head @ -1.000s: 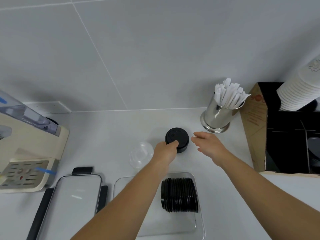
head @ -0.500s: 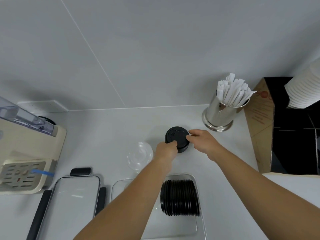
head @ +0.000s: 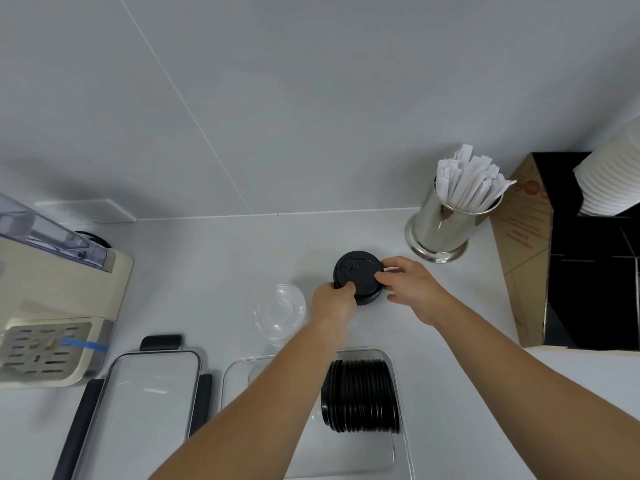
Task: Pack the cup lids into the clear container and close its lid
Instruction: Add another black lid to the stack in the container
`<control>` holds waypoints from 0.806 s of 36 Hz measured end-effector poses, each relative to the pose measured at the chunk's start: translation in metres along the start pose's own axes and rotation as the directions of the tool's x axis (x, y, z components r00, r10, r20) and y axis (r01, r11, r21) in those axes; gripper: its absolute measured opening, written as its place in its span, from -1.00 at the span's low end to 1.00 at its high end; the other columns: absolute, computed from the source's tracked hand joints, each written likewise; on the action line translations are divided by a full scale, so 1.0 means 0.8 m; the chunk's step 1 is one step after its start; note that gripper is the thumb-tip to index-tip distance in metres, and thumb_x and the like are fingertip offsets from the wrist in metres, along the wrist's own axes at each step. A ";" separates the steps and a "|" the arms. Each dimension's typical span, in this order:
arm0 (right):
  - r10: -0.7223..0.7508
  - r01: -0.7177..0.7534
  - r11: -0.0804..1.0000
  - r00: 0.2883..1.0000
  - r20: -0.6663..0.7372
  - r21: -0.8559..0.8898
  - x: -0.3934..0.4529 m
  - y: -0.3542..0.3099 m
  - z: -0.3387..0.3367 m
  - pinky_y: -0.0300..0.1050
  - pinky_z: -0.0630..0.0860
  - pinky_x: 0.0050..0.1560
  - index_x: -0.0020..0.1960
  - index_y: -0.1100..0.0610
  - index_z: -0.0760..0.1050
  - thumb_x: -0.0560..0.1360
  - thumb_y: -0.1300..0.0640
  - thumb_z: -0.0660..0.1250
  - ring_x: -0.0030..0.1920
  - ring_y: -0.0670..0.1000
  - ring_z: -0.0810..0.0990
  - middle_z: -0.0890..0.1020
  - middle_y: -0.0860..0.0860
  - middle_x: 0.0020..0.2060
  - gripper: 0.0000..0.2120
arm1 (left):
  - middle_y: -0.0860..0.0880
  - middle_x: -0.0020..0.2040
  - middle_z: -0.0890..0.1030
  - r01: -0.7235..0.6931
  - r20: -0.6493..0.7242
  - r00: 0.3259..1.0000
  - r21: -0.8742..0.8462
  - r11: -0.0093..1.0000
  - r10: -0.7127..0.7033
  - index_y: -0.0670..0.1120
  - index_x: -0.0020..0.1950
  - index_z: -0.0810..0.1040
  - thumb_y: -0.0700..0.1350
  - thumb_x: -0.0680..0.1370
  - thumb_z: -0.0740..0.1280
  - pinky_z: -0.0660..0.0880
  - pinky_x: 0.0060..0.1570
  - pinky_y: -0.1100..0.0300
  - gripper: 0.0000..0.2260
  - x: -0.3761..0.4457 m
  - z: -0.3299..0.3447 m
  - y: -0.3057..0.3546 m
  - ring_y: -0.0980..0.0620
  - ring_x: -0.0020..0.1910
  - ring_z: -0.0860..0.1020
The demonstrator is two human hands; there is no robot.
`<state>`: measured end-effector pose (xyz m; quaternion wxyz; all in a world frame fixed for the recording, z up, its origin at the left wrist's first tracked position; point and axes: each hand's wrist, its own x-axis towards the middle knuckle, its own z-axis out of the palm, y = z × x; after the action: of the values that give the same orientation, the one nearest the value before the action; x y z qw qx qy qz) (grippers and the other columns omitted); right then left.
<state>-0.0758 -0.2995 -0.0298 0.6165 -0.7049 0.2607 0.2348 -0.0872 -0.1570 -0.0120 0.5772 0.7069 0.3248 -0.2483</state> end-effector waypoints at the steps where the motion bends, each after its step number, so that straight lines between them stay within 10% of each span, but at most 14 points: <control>1: 0.002 -0.002 1.000 1.000 -0.002 0.015 -0.001 -0.001 0.000 0.05 0.54 0.13 0.08 0.03 0.52 0.48 0.19 0.38 0.00 0.10 0.60 0.65 0.12 0.07 -0.80 | -0.01 -0.39 0.34 -0.013 -0.001 1.000 -0.003 1.000 0.013 -0.21 -0.13 0.55 -0.18 0.60 0.26 0.23 -0.46 0.24 -0.84 -0.001 0.000 0.001 0.04 -0.45 0.27; 6: -0.004 0.004 0.993 1.000 -0.004 0.115 -0.009 -0.005 -0.007 -0.01 0.55 0.13 0.13 0.11 0.53 0.47 0.22 0.40 0.14 0.18 0.62 0.64 0.18 0.11 -0.75 | -0.01 -0.41 0.32 -0.090 -0.005 0.996 -0.045 0.995 0.090 -0.11 -0.33 0.41 -0.20 0.57 0.27 0.23 -0.40 0.21 -0.74 -0.003 -0.001 0.000 0.03 -0.45 0.24; 15: -0.115 0.113 0.967 0.993 -0.005 0.230 -0.035 -0.009 -0.019 0.05 0.54 0.21 0.12 0.20 0.50 0.44 0.25 0.45 0.15 0.15 0.62 0.62 0.18 0.12 -0.72 | -0.04 0.06 0.65 -0.208 0.055 0.974 -0.142 0.968 0.218 -0.07 0.15 0.59 -0.11 0.51 0.40 0.51 0.25 -0.03 -0.77 -0.018 -0.014 -0.001 0.03 0.07 0.60; 29: -0.263 0.245 0.945 0.963 0.056 0.217 -0.099 -0.013 -0.026 0.01 0.55 0.19 0.15 -0.06 0.49 0.38 0.25 0.50 0.09 0.09 0.66 0.62 0.11 0.15 -0.58 | -0.02 0.18 0.62 -0.324 0.151 0.923 -0.187 0.927 0.353 -0.05 0.40 0.44 -0.04 0.38 0.51 0.50 0.28 -0.01 -0.39 -0.065 -0.060 -0.013 0.06 0.16 0.60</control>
<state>-0.1282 -0.3126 0.0325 0.7222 -0.6538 0.1645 0.1545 -0.1306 -0.1175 0.0291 0.6931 0.6785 0.1621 -0.1812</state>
